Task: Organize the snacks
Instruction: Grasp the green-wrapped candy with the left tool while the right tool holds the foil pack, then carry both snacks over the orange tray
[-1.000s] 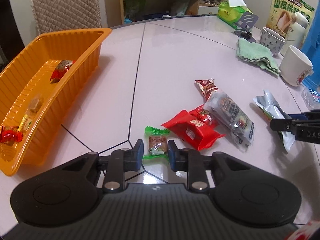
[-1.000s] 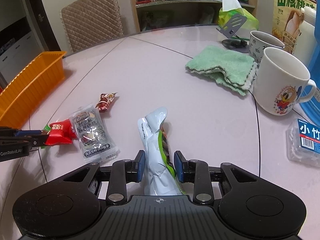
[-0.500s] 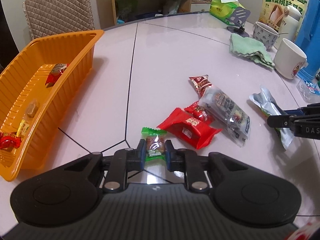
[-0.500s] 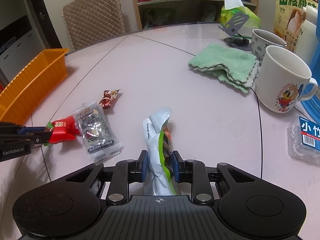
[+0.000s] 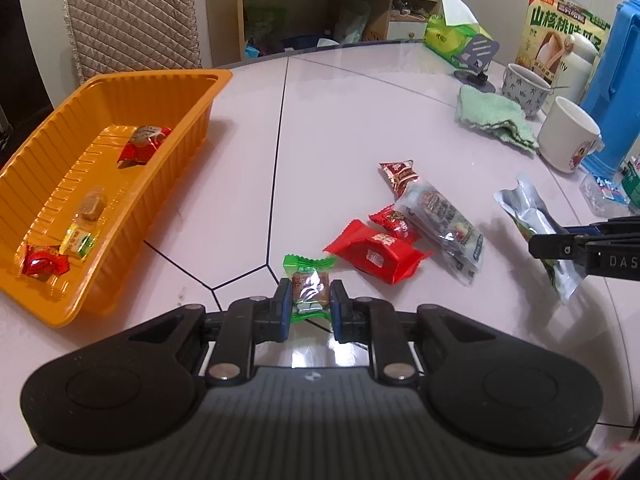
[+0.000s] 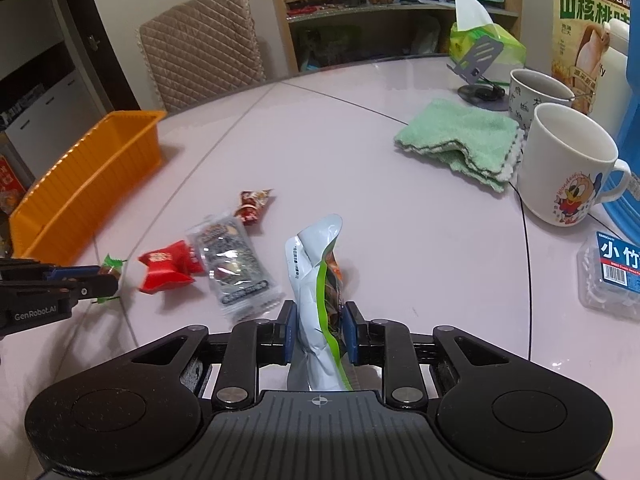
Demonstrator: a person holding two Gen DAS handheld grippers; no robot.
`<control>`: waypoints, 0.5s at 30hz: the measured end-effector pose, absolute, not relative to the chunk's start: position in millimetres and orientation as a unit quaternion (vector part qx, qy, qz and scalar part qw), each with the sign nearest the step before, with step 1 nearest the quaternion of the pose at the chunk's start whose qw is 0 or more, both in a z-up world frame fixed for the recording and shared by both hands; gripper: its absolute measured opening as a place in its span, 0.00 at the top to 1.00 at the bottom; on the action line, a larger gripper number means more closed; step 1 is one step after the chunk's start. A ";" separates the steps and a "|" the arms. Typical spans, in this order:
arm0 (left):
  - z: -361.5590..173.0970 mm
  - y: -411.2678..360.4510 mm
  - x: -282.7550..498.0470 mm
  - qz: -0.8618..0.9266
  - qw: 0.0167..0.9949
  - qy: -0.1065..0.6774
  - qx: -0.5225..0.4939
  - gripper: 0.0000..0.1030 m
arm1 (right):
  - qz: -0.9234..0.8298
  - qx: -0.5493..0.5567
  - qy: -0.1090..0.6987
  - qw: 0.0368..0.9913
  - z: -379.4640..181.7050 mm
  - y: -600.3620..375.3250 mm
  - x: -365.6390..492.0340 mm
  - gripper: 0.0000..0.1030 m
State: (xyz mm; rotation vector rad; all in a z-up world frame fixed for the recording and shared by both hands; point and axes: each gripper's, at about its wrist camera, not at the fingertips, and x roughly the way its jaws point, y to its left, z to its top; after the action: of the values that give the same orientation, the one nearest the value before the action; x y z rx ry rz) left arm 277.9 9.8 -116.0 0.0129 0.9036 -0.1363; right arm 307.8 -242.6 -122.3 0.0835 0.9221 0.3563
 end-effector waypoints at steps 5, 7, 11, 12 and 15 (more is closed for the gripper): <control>-103.9 15.1 266.4 -0.065 0.902 0.427 -0.005 0.83 | 0.188 0.047 0.437 0.878 -110.0 -234.3 298.3 0.76; -98.3 17.6 261.9 -0.065 0.904 0.423 -0.010 0.83 | 0.197 0.048 0.436 0.877 -105.4 -229.7 295.1 0.76; -85.4 22.2 253.9 -0.062 0.909 0.411 -0.018 0.83 | 0.214 0.051 0.434 0.874 -96.5 -218.8 289.5 0.76; -82.2 23.6 251.8 -0.061 0.911 0.408 -0.021 0.83 | 0.218 0.052 0.433 0.873 -94.8 -216.4 288.6 0.76; -72.5 28.1 246.8 -0.058 0.915 0.398 -0.026 0.83 | 0.232 0.055 0.431 0.870 -89.5 -207.6 286.7 0.76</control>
State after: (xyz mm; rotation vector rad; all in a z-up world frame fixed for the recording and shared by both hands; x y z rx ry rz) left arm 246.8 28.1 -72.5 -0.0539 0.8197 -0.1190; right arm 286.7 -207.6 -89.5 0.1143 0.9016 0.4861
